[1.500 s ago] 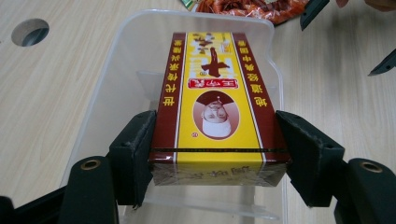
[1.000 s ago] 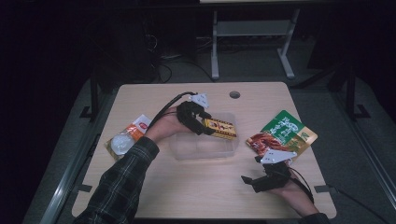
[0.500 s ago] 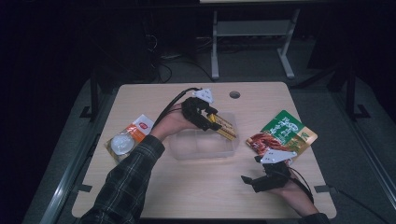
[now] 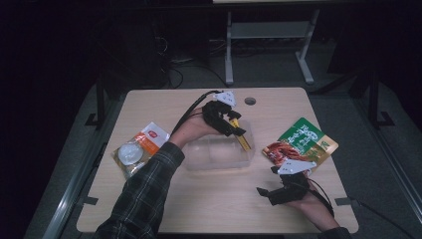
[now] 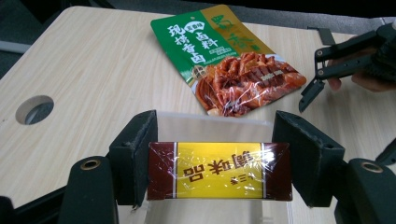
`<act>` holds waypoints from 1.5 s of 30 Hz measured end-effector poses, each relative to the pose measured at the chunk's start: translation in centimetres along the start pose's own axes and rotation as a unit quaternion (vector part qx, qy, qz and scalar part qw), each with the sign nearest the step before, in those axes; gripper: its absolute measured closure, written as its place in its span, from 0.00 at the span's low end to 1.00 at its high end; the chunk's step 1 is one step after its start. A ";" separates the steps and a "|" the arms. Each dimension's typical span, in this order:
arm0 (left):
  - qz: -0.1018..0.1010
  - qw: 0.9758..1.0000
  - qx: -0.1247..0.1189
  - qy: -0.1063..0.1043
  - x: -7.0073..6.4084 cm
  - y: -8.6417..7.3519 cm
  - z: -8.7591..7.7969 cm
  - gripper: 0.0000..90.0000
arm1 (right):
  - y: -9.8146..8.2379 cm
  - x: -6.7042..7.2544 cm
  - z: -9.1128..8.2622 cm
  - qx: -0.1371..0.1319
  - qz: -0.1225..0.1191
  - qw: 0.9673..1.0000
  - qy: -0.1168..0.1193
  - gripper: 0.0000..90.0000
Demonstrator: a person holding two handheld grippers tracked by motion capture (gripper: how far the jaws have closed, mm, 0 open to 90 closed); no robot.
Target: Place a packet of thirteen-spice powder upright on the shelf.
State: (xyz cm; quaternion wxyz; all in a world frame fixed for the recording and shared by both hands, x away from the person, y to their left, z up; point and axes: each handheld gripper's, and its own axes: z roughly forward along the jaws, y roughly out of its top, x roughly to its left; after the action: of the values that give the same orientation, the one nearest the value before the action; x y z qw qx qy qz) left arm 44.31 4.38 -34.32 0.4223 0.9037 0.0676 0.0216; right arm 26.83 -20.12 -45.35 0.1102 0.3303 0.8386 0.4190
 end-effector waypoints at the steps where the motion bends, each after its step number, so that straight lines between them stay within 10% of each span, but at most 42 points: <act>1: 0.000 1.000 0.000 0.000 0.0 0.1 0.1 0.35 | 0.0 0.0 0.0 0.000 0.002 1.000 0.000 0.09; 45: -0.009 1.000 -0.003 -0.021 0.5 0.3 5.3 0.34 | 0.1 0.1 0.0 -0.006 -0.001 1.000 0.006 0.09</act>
State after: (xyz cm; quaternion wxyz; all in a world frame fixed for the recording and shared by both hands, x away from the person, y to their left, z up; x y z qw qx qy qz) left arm 45.31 0.22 -37.55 0.4262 0.9021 0.0669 -0.0006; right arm 26.81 -20.00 -45.28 0.1074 0.3266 0.8369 0.4258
